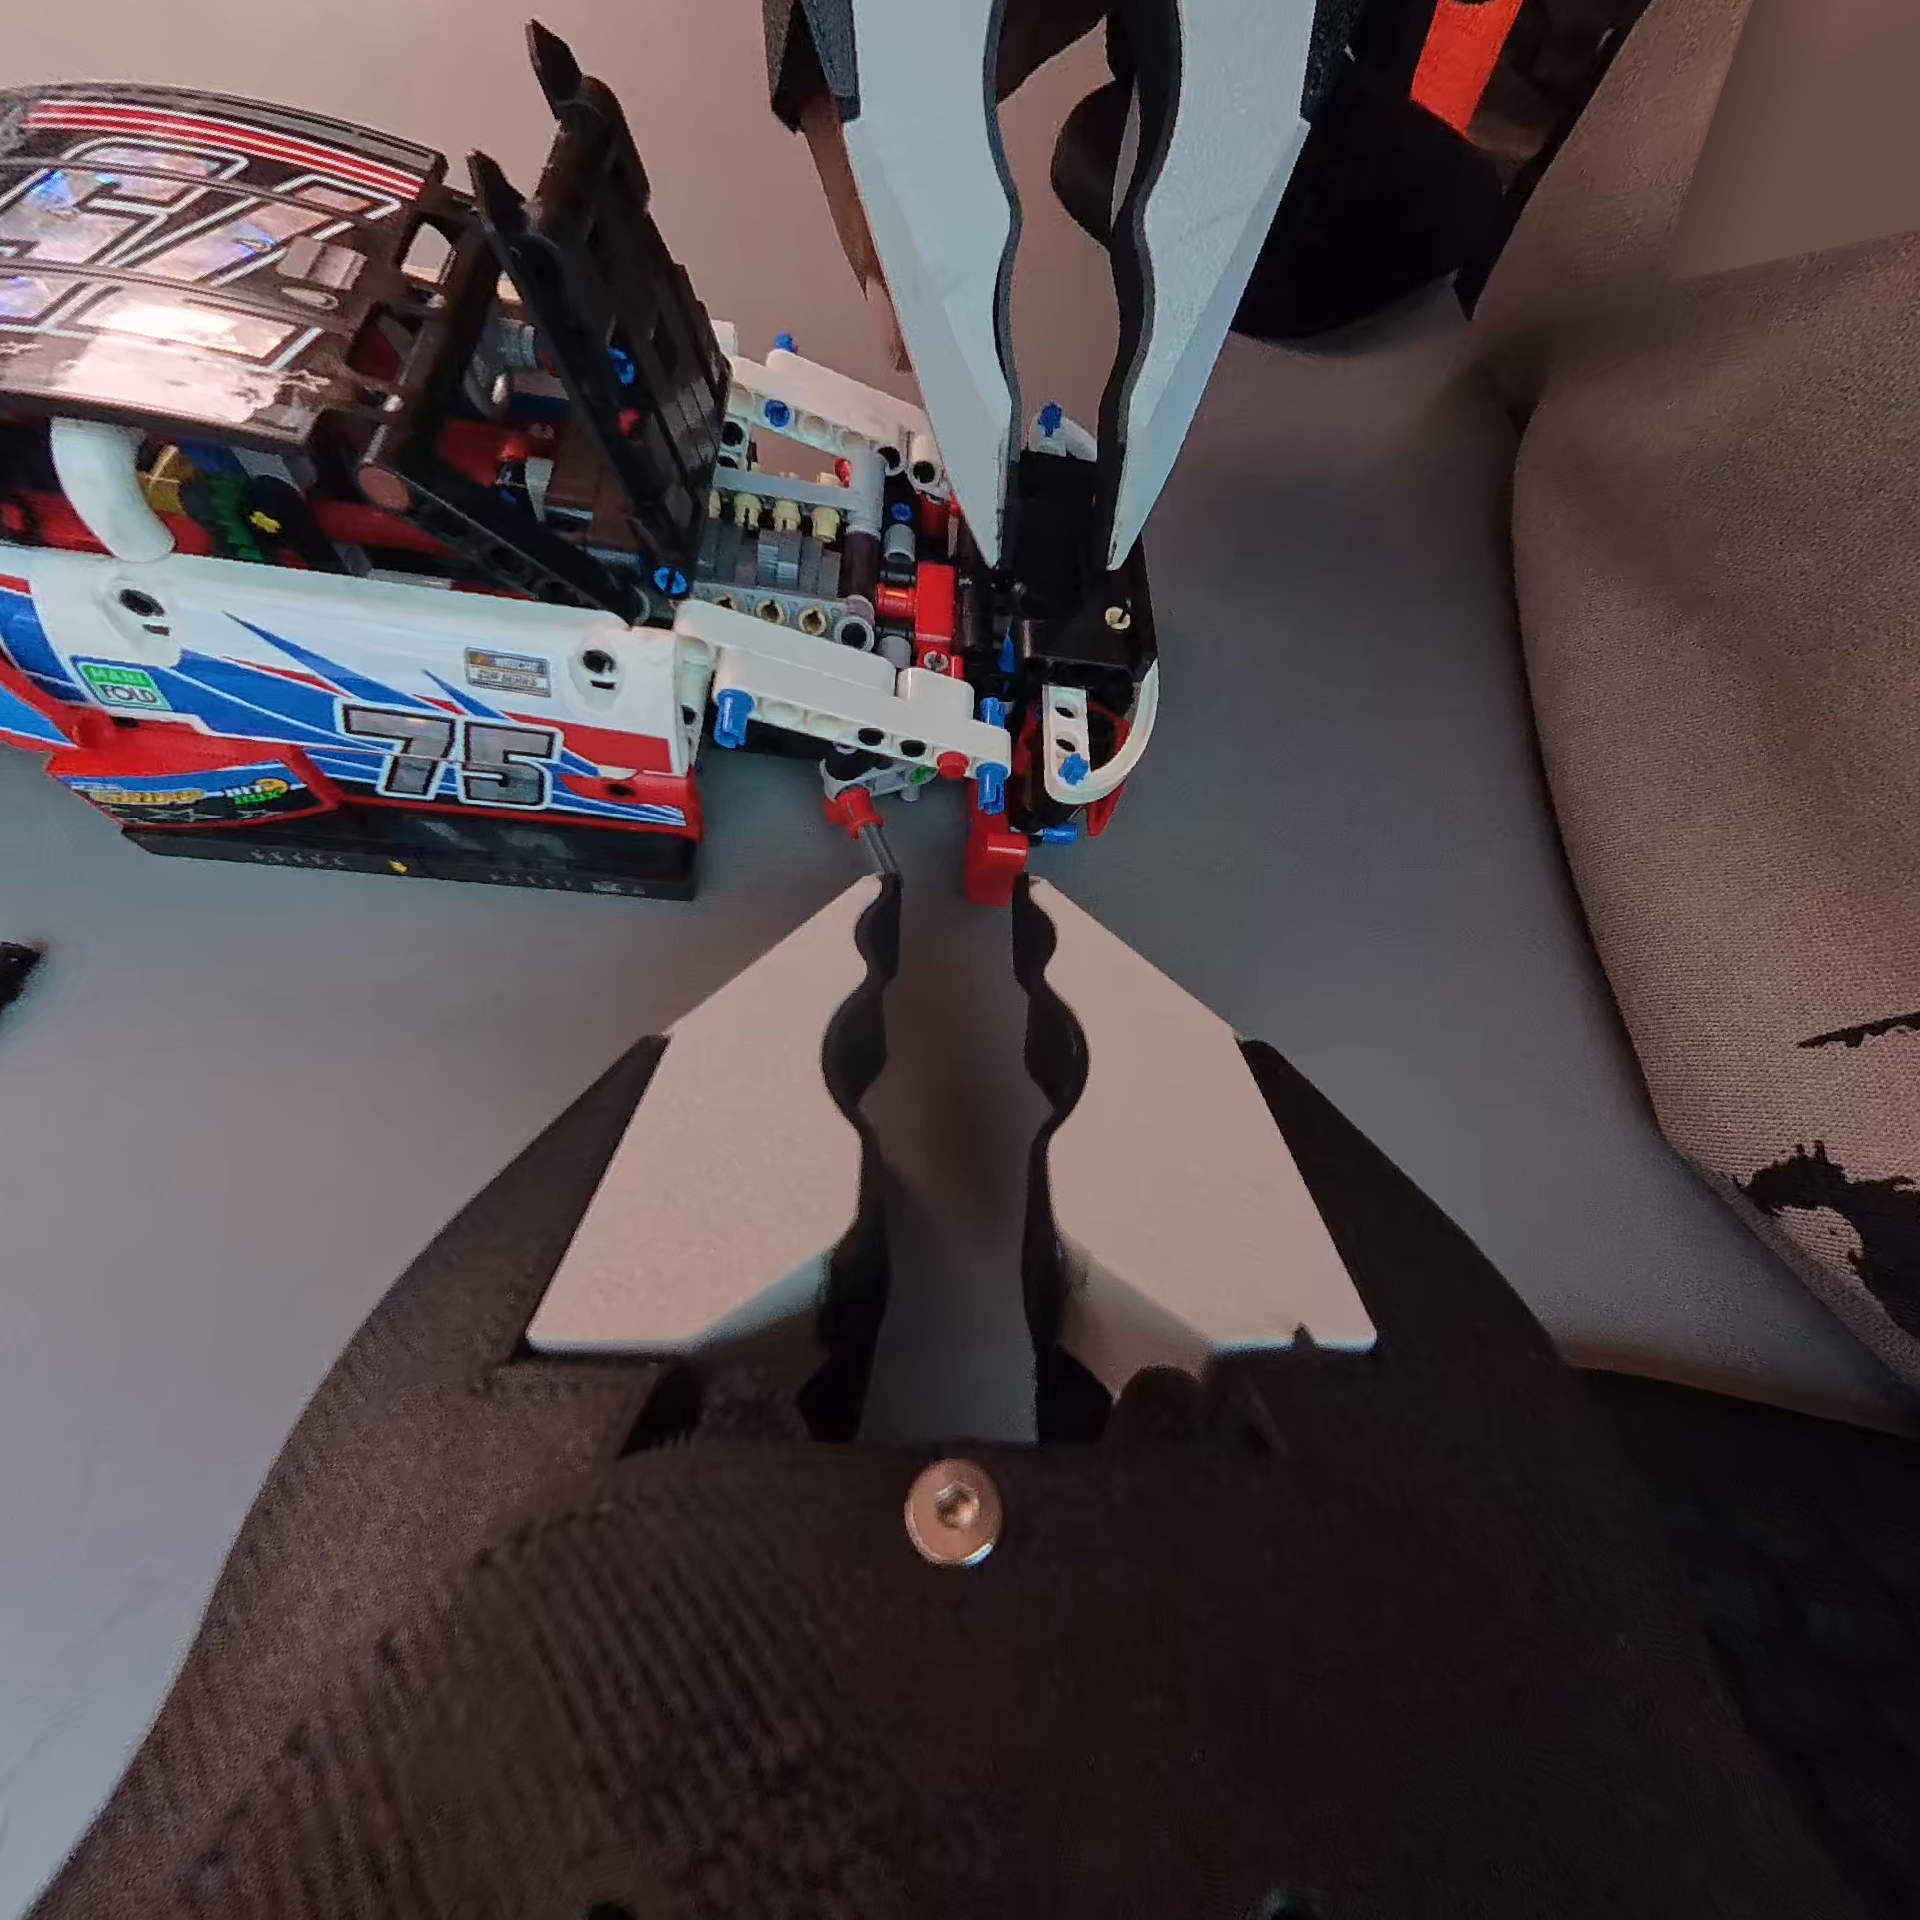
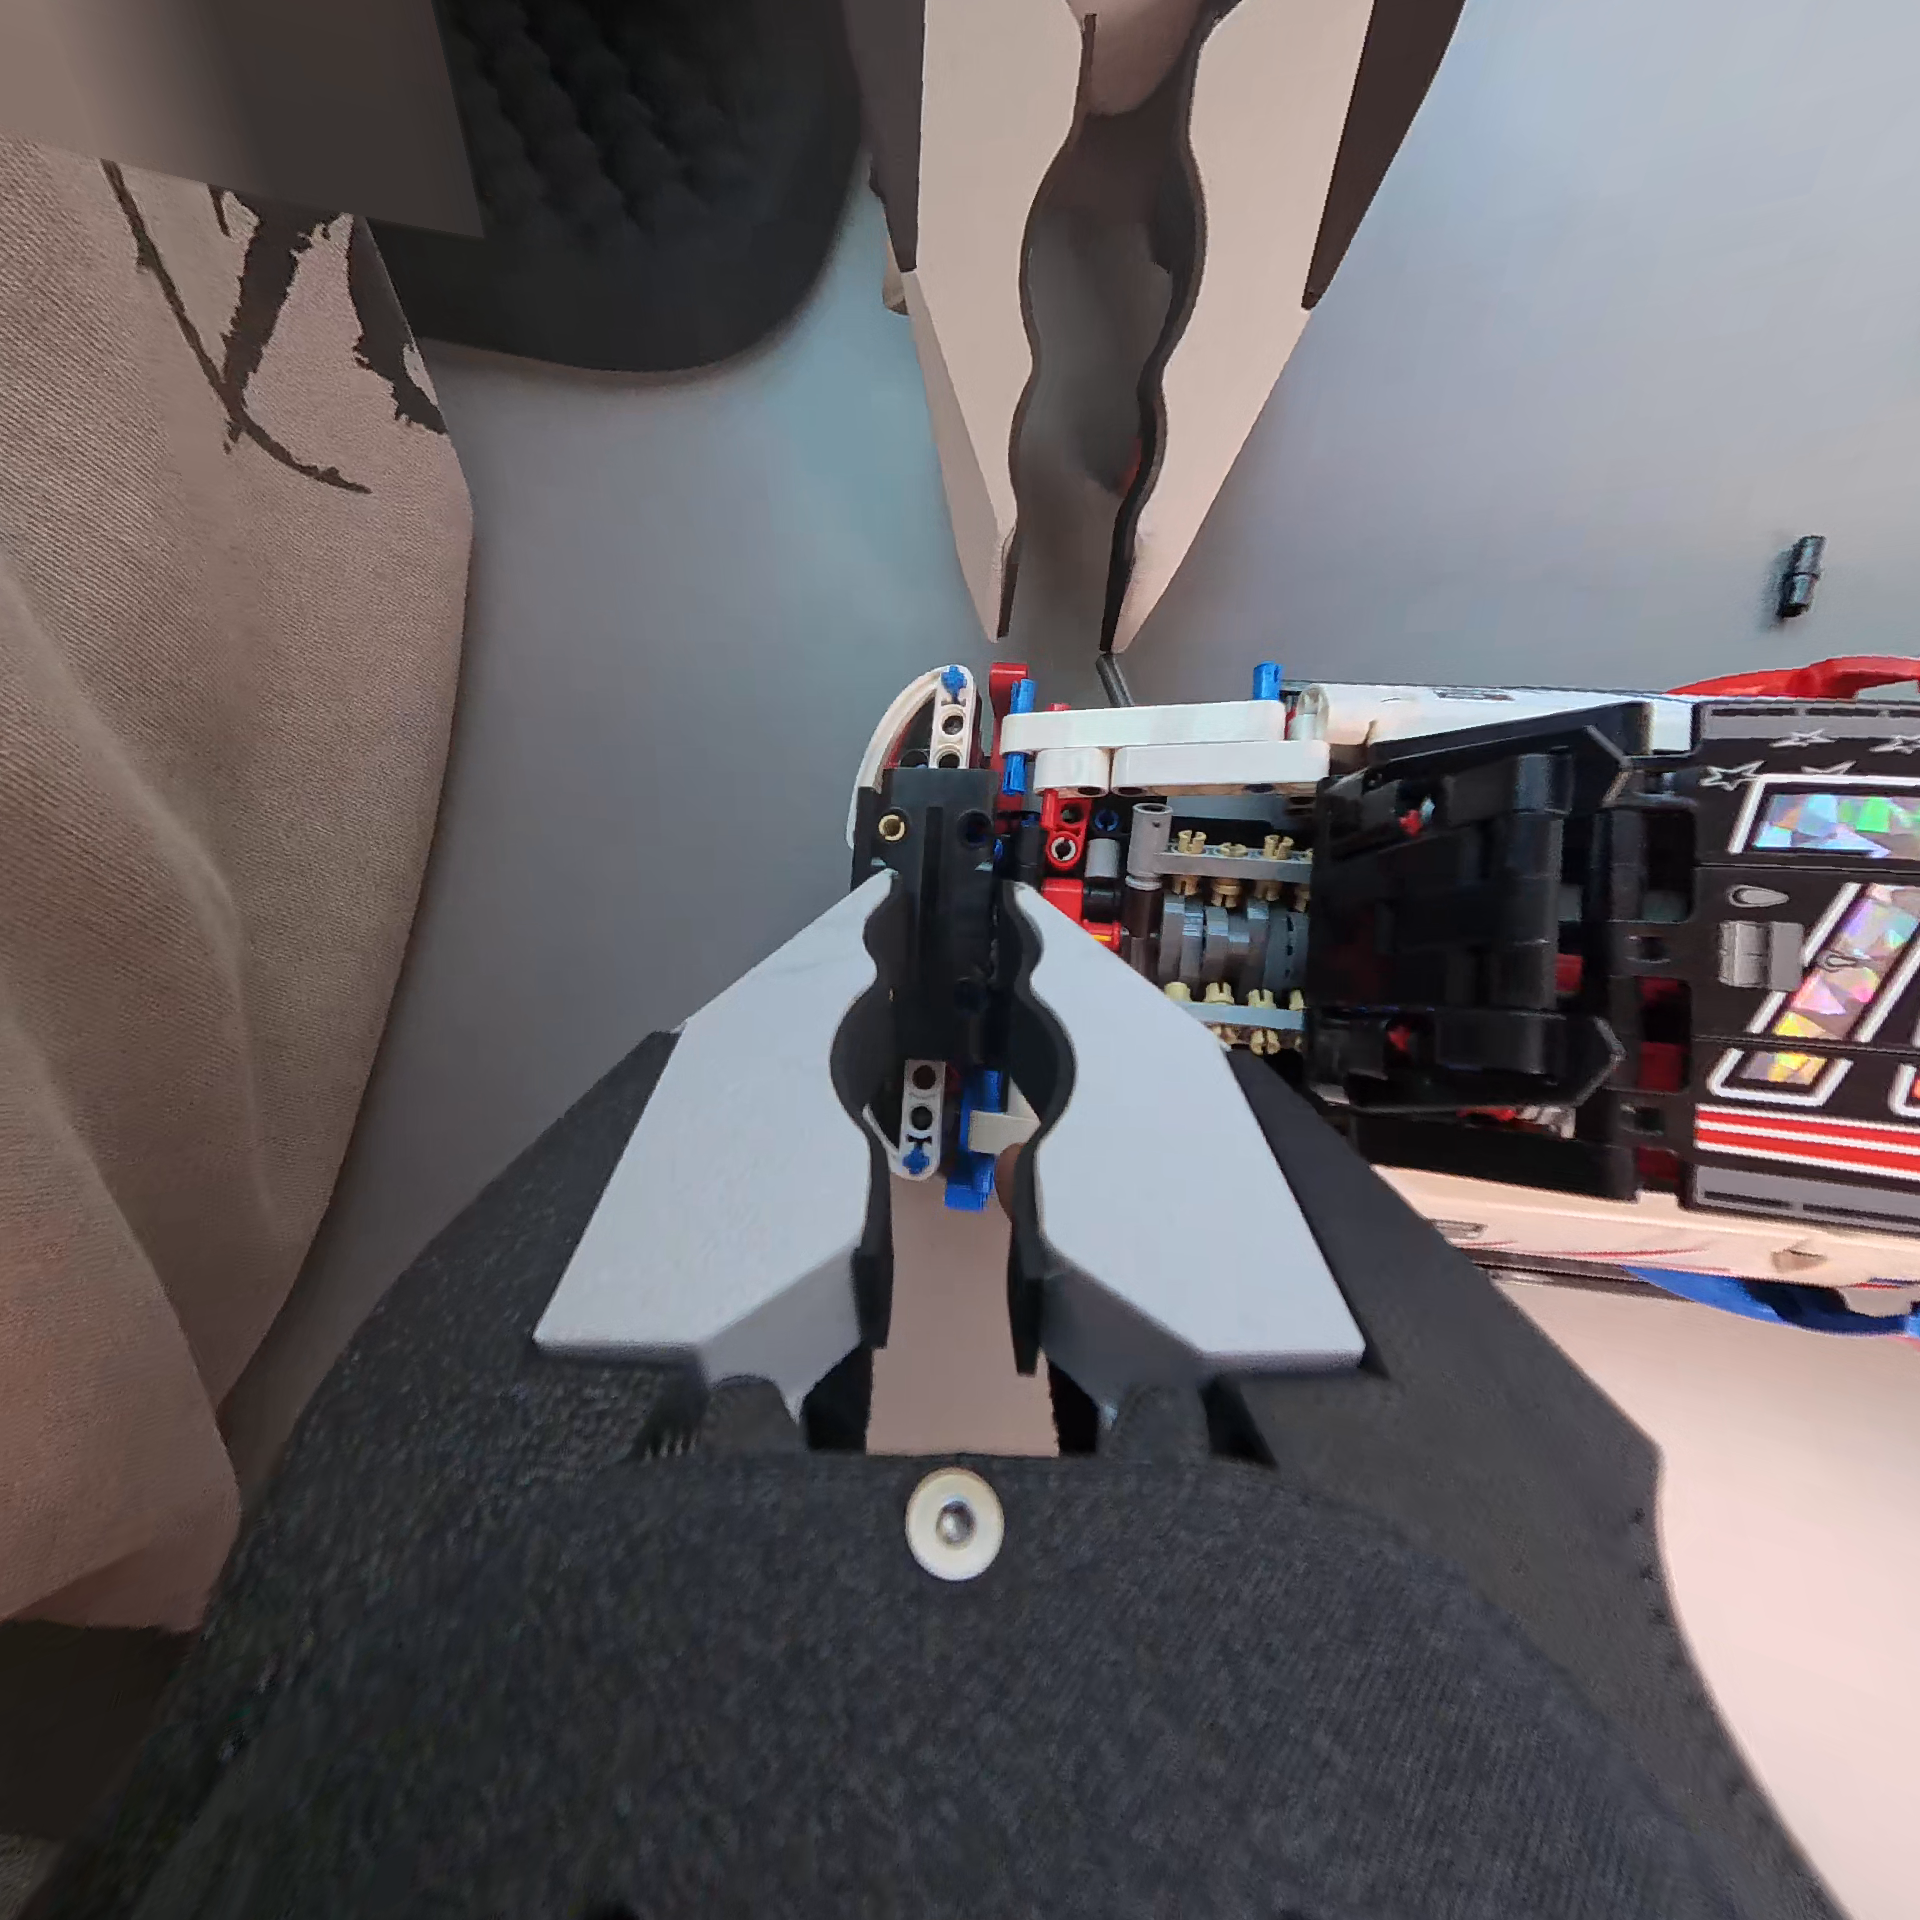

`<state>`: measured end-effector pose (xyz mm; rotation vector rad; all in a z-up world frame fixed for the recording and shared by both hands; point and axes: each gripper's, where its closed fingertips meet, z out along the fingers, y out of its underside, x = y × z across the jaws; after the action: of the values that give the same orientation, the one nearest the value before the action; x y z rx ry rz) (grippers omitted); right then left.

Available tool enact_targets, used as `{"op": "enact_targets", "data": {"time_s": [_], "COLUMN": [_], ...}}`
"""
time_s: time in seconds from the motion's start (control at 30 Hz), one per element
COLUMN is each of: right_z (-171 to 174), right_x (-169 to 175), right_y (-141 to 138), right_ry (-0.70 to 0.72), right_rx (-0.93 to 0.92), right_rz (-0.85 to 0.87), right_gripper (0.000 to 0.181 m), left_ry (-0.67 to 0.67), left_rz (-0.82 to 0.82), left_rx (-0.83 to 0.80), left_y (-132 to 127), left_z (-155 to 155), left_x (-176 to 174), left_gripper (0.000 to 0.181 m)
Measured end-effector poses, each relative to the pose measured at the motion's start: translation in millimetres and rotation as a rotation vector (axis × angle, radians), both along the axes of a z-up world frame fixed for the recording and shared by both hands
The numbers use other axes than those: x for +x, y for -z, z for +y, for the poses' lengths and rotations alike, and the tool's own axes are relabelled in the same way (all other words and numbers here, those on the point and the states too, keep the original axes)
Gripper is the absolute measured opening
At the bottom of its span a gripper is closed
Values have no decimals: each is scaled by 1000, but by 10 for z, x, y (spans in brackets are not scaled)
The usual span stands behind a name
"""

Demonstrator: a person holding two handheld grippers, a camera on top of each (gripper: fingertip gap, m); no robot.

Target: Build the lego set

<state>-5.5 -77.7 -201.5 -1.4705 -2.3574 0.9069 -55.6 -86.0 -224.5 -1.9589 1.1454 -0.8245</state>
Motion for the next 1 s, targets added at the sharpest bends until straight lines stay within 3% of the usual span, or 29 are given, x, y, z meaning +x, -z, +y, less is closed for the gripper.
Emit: {"op": "enact_targets", "data": {"time_s": [0.13, 0.37, 0.5, 0.67, 0.73, 0.83, 1.0], "right_z": [49, -14, -25, 4, 45, 49, 67], "right_x": [-5, 19, 35, 18, 7, 1, -12], "right_y": [-6, -94, -8, -3, 0, 0, -26], "right_ry": [2, 1, -5, 27, 41, 33, 47], "right_rx": [27, 40, 113, 111, 104, 104, 145], "right_rz": [7, 46, 6, -35, -47, -68, -67], "right_gripper": [7, 20, 22, 12, 5, 6, 6], "left_ry": [3, 3, 12, 25, 34, 31, -10], "left_rz": [-3, -14, -13, -9, -10, -20, -32], "left_rx": [0, -1, -1, 7, 3, -3, -46], "left_y": [-3, -17, -16, -15, -13, -22, -11], "left_z": [-9, -12, -26, -56, -78, -94, -82], "left_x": [7, 15, 45, 86, 110, 151, 213], "left_gripper": [16, 17, 18, 19, 24, 38, 45]}}
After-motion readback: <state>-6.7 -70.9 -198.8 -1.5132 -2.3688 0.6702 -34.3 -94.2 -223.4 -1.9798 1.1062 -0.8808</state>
